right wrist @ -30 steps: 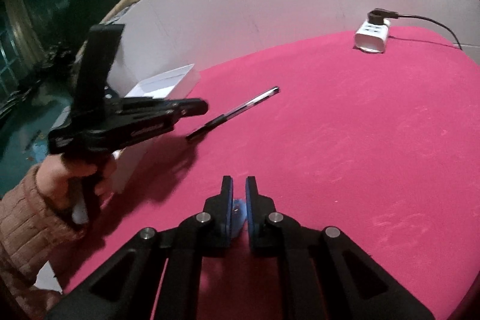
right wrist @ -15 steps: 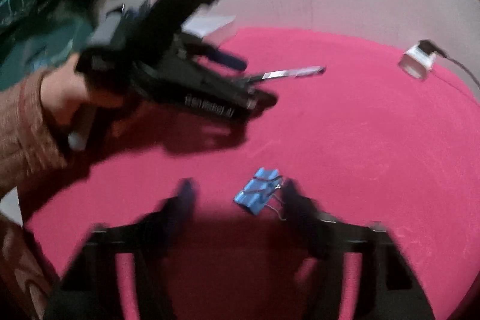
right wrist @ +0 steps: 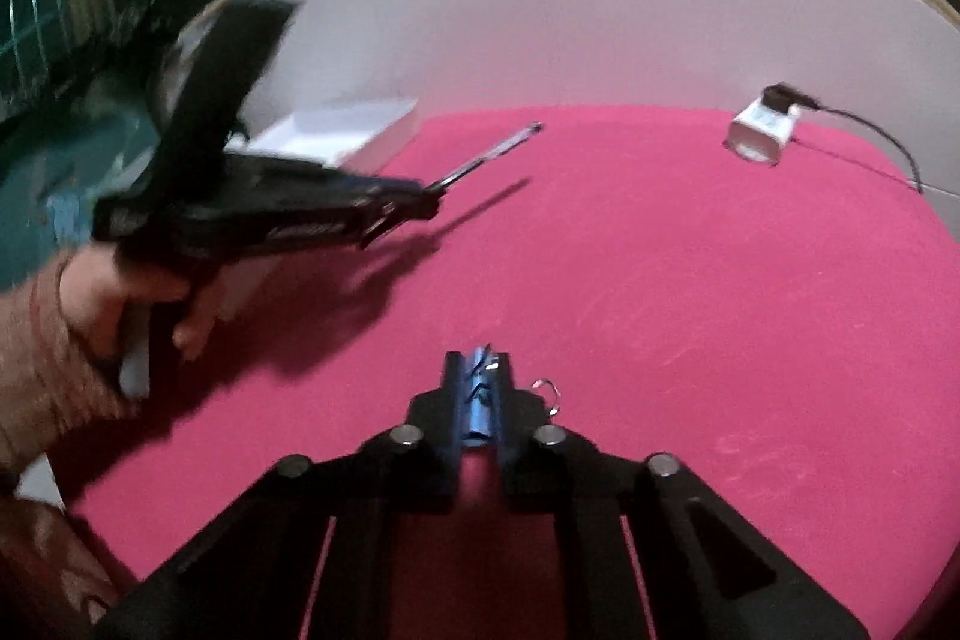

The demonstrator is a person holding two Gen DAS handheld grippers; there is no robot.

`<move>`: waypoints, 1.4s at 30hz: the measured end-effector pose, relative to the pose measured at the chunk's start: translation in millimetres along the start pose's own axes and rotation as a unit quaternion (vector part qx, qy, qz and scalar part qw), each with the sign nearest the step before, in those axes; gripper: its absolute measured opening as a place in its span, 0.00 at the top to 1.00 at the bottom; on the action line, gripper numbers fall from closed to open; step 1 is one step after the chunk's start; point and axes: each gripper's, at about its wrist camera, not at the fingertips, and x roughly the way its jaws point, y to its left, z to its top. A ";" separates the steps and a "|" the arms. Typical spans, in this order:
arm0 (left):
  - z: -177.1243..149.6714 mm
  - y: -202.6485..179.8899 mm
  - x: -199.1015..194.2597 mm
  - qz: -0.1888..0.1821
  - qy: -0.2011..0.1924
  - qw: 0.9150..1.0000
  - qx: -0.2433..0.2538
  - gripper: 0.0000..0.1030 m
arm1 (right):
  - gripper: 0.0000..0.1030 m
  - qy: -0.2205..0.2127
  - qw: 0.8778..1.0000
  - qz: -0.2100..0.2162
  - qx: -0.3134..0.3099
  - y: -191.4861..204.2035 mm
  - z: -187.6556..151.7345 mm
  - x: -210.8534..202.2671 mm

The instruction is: Organize rigid objects

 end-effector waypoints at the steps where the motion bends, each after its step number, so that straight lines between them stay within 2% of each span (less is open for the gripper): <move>1: 1.2 -0.7 -12.2 0.001 -0.015 1.000 -0.007 0.89 | 0.98 -0.008 1.000 0.000 0.004 -2.1 4.2 -5.7; 6: 3.5 11.2 -54.1 0.002 -0.063 0.997 -0.052 0.89 | 0.98 -0.044 0.999 -0.009 -0.004 5.3 20.6 -23.8; 9: -1.8 20.7 -70.5 0.004 -0.072 0.995 -0.065 0.89 | 0.95 -0.043 0.999 -0.030 0.005 -2.3 20.4 -25.2; 11: -6.9 24.2 -79.8 0.002 -0.076 0.994 -0.073 0.89 | 0.94 -0.022 0.999 -0.030 0.003 -8.1 14.2 -20.3; 12: -9.3 25.0 -82.9 0.000 -0.079 0.994 -0.076 0.89 | 0.89 -0.010 0.999 -0.033 -0.001 -7.9 6.9 -18.3; 13: -12.5 24.9 -85.7 0.000 -0.081 0.994 -0.077 0.89 | 0.73 0.004 0.999 -0.036 -0.007 -7.1 -0.3 -14.8; 14: -14.8 25.0 -87.4 -0.002 -0.082 0.993 -0.079 0.89 | 0.63 0.022 0.999 -0.043 -0.016 -5.1 -10.4 -9.6; 15: -16.7 24.6 -88.0 -0.006 -0.082 0.993 -0.082 0.89 | 0.46 0.033 0.998 -0.052 -0.023 -2.3 -17.1 -8.3; 16: -19.2 23.8 -89.0 -0.010 -0.082 0.993 -0.084 0.89 | 0.43 0.044 0.997 -0.059 -0.036 -0.5 -22.9 -5.5; 20: -26.0 19.6 -87.4 -0.015 -0.071 0.994 -0.081 0.89 | 0.43 0.066 0.989 -0.038 -0.127 -4.9 -24.6 -0.6; 25: -36.5 20.4 -88.3 -0.023 -0.068 0.992 -0.106 0.89 | 0.43 0.092 0.967 0.013 -0.236 -13.5 -4.5 10.5; 29: -46.1 21.5 -89.9 -0.012 -0.063 0.991 -0.118 0.89 | 0.43 0.135 0.939 0.068 -0.310 -5.5 -3.7 30.3; 32: -51.4 24.0 -89.5 -0.009 -0.056 0.990 -0.128 0.89 | 0.43 0.155 0.919 0.092 -0.351 1.9 -12.6 39.1; 38: -55.2 23.7 -87.6 -0.003 -0.049 0.990 -0.135 0.89 | 0.43 0.171 0.899 0.140 -0.378 -0.6 -0.6 47.1; 42: -53.2 22.8 -90.1 0.000 -0.051 0.989 -0.137 0.89 | 0.45 0.183 0.901 0.168 -0.356 -10.0 -0.4 47.9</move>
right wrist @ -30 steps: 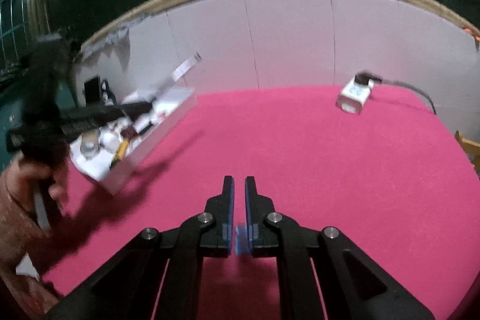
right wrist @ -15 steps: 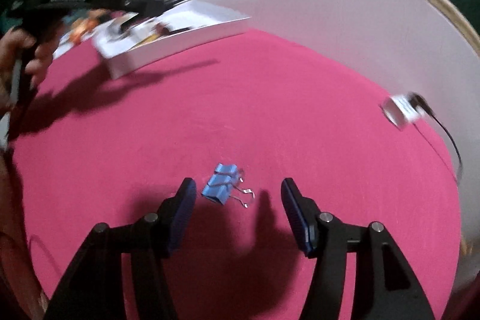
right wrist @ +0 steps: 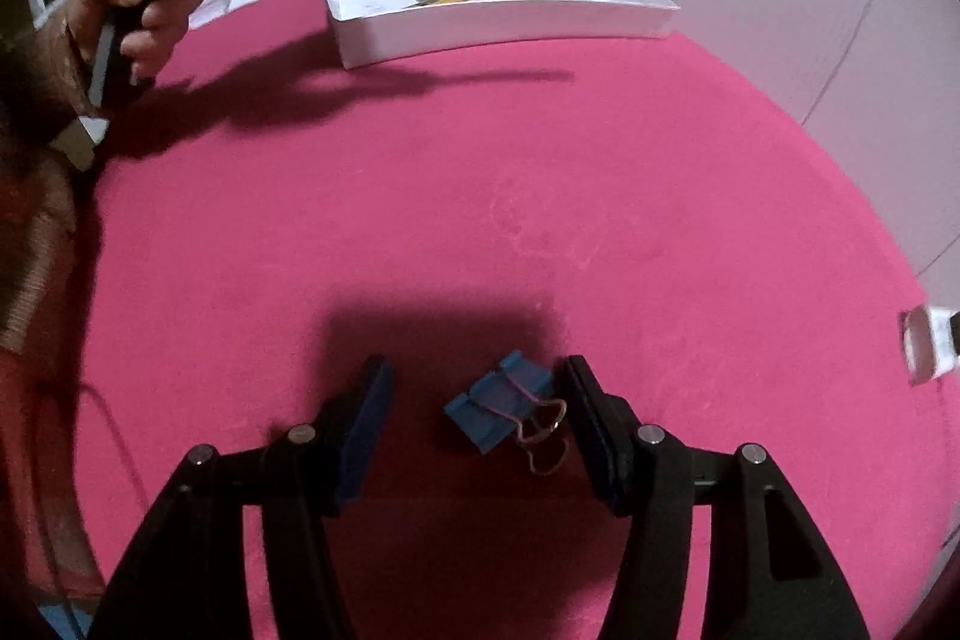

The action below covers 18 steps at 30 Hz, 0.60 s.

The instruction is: Organize rigid objects

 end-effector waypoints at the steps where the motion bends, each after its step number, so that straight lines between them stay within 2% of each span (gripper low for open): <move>1: 0.9 0.6 -0.4 0.000 -0.001 1.000 0.000 0.89 | 0.48 -0.003 1.000 0.001 0.006 1.8 -3.0 -0.9; 2: 1.9 1.0 -0.5 -0.001 -0.002 1.000 -0.002 0.89 | 0.50 -0.007 1.000 -0.001 0.015 4.0 -6.3 -3.2; 4: 3.5 2.1 -0.2 -0.004 -0.003 1.000 -0.006 0.89 | 0.65 -0.018 0.999 -0.003 0.032 9.4 -9.9 -4.9; 8: 3.7 0.7 0.0 -0.014 -0.005 1.000 -0.011 0.89 | 0.65 -0.034 0.997 -0.020 0.065 28.4 -12.2 -5.5; 13: 3.9 -1.9 -7.5 -0.016 -0.014 1.000 -0.009 0.89 | 0.66 -0.047 0.991 -0.047 0.113 33.0 -9.4 -2.5; 18: 7.7 2.7 -19.9 -0.006 -0.034 0.999 -0.012 0.89 | 0.66 -0.087 0.980 -0.043 0.171 31.5 -0.2 -18.0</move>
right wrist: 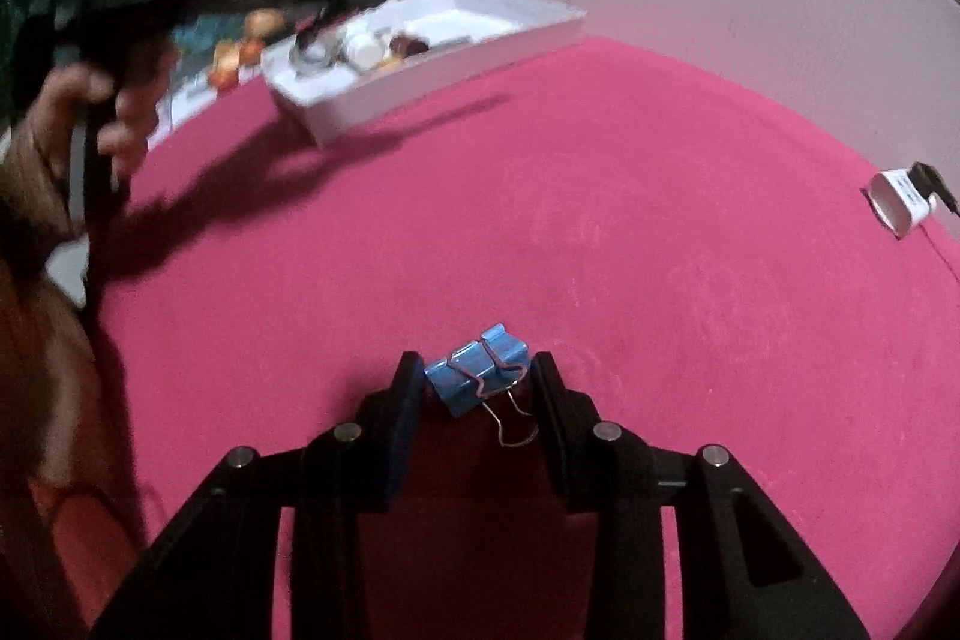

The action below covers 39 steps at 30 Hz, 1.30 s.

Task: Organize rigid objects
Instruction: 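Carry the black pen and blue clip into the white tray and release both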

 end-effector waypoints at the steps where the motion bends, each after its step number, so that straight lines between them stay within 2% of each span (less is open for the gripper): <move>1: 0.9 1.9 -2.2 0.002 -0.003 1.000 0.000 0.89 | 0.66 -0.011 1.000 -0.002 0.008 0.6 5.4 -3.3; 6: 11.0 25.7 -22.6 0.031 -0.027 0.999 -0.012 0.89 | 0.66 -0.078 0.997 -0.007 0.017 17.9 48.9 -16.3; 9: 19.0 50.6 -40.9 0.080 -0.045 0.996 -0.015 0.89 | 0.65 -0.112 0.994 -0.011 0.010 32.9 76.5 -18.3; 14: 26.8 99.3 -60.2 0.182 -0.052 0.982 -0.026 0.89 | 0.66 -0.154 0.988 -0.018 0.006 57.5 121.6 -3.1; 19: 26.1 120.1 -61.1 0.230 -0.046 0.972 -0.020 0.89 | 0.65 -0.166 0.986 -0.017 0.012 72.7 151.2 11.1; 23: 24.4 126.3 -66.0 0.240 -0.053 0.969 -0.016 0.89 | 0.65 -0.179 0.984 -0.013 0.018 83.2 176.5 17.5; 30: 27.6 135.4 -72.1 0.240 -0.061 0.969 -0.023 0.89 | 0.65 -0.190 0.981 -0.022 0.026 98.5 199.6 17.2; 39: 31.7 156.5 -69.9 0.250 -0.058 0.966 -0.029 0.89 | 0.65 -0.185 0.981 -0.029 0.056 101.4 227.9 41.2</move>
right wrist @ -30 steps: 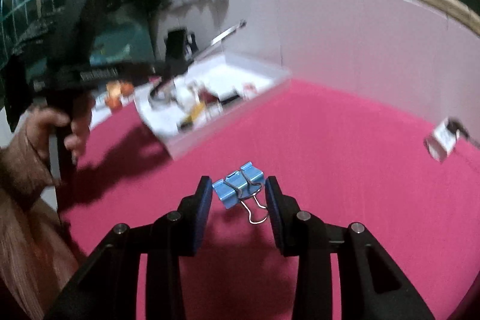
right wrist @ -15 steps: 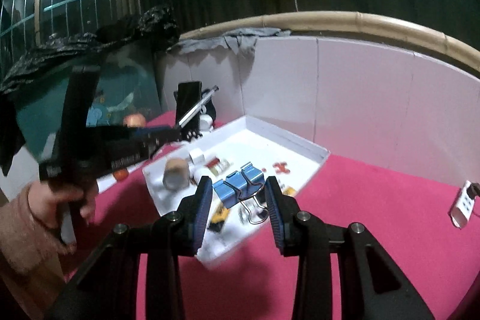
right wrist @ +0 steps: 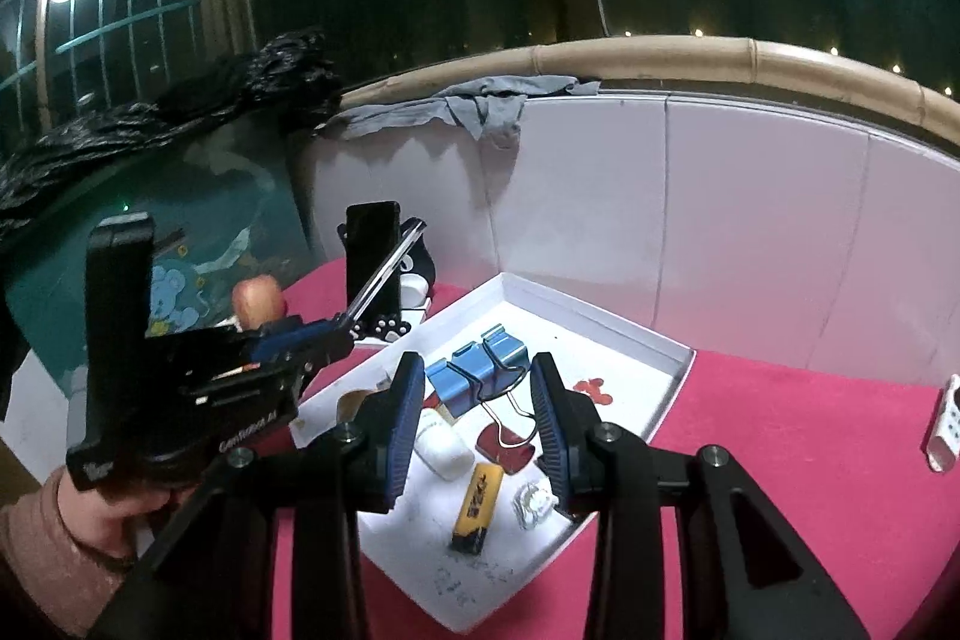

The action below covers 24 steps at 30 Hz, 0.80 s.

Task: Organize rigid objects
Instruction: 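Carry the black pen and blue clip into the white tray and release both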

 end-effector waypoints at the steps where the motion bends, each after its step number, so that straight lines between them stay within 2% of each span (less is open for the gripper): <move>1: 1.2 0.9 2.7 0.001 0.000 1.000 -0.001 0.89 | 0.65 0.000 1.000 -0.001 0.002 0.3 1.9 2.5; 7: 8.2 -1.2 13.9 0.005 -0.003 1.000 0.005 0.89 | 0.65 -0.005 1.000 -0.010 0.026 -1.7 9.8 16.1; 10: 9.3 -3.4 25.0 0.007 0.004 1.000 0.008 0.89 | 0.65 0.006 0.999 -0.019 0.034 -3.9 6.5 27.9; 20: -7.8 -9.7 96.4 0.020 0.087 0.996 0.006 0.89 | 0.65 0.077 0.994 -0.040 0.059 -16.8 -24.5 88.5; 24: -14.0 -5.6 108.4 0.034 0.104 0.994 -0.007 0.89 | 0.64 0.091 0.993 -0.044 0.066 -20.8 -34.5 101.3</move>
